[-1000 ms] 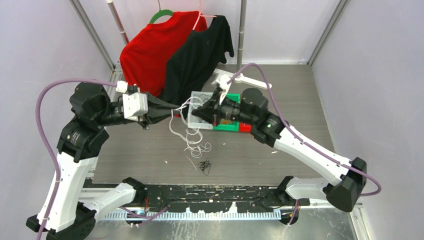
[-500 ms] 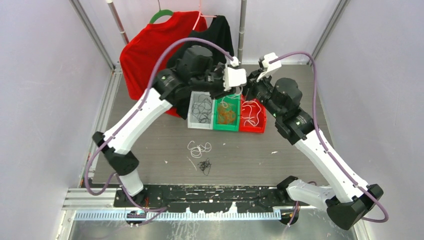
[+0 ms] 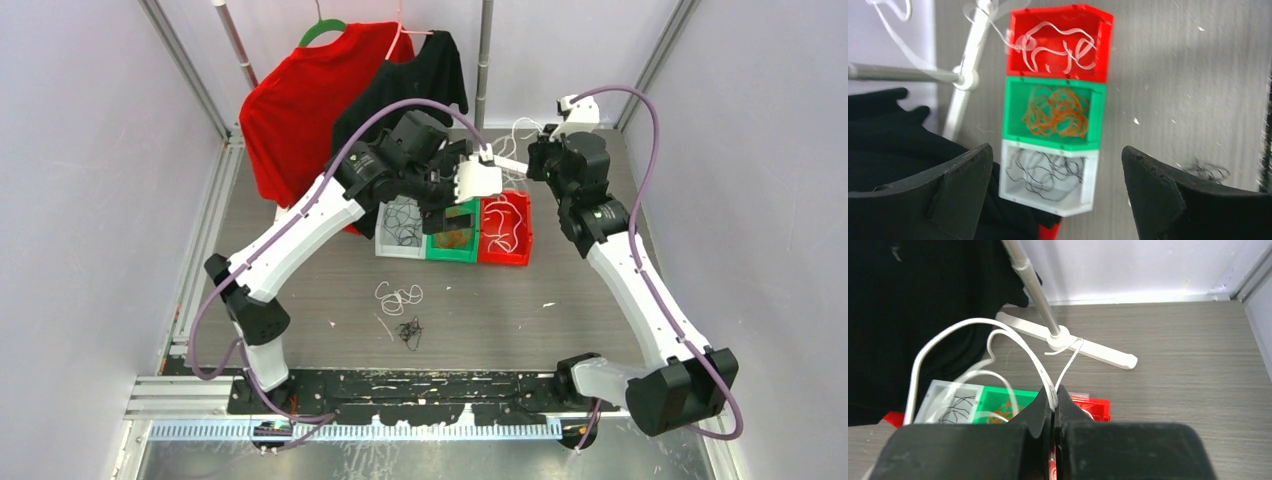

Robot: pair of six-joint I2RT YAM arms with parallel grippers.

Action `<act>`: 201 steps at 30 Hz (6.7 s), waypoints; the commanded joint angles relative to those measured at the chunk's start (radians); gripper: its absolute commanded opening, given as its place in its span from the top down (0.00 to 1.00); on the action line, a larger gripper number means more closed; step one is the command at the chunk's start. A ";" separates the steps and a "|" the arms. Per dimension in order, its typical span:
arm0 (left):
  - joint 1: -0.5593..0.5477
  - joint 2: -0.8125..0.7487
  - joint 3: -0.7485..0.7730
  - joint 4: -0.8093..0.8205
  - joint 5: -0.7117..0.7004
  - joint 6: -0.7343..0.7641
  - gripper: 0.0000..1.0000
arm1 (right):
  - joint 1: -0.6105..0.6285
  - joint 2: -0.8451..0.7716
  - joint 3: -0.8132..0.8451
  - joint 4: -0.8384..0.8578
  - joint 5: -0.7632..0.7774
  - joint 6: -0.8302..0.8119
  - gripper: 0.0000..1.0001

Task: Untangle the cables
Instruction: Place the cable in the bin, then pick up the cable at the center of the board.

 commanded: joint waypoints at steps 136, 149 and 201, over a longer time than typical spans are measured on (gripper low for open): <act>0.574 -0.608 -0.502 0.003 0.272 -0.242 0.01 | 0.088 0.271 0.097 -0.236 0.146 0.223 0.42; 0.576 -0.625 -0.909 0.064 0.423 -0.261 0.01 | 0.466 0.087 -0.248 -0.101 -0.140 0.379 0.34; 0.803 -0.694 -0.916 0.154 0.371 -0.360 0.00 | 0.705 0.676 0.163 -0.346 -0.200 0.262 0.48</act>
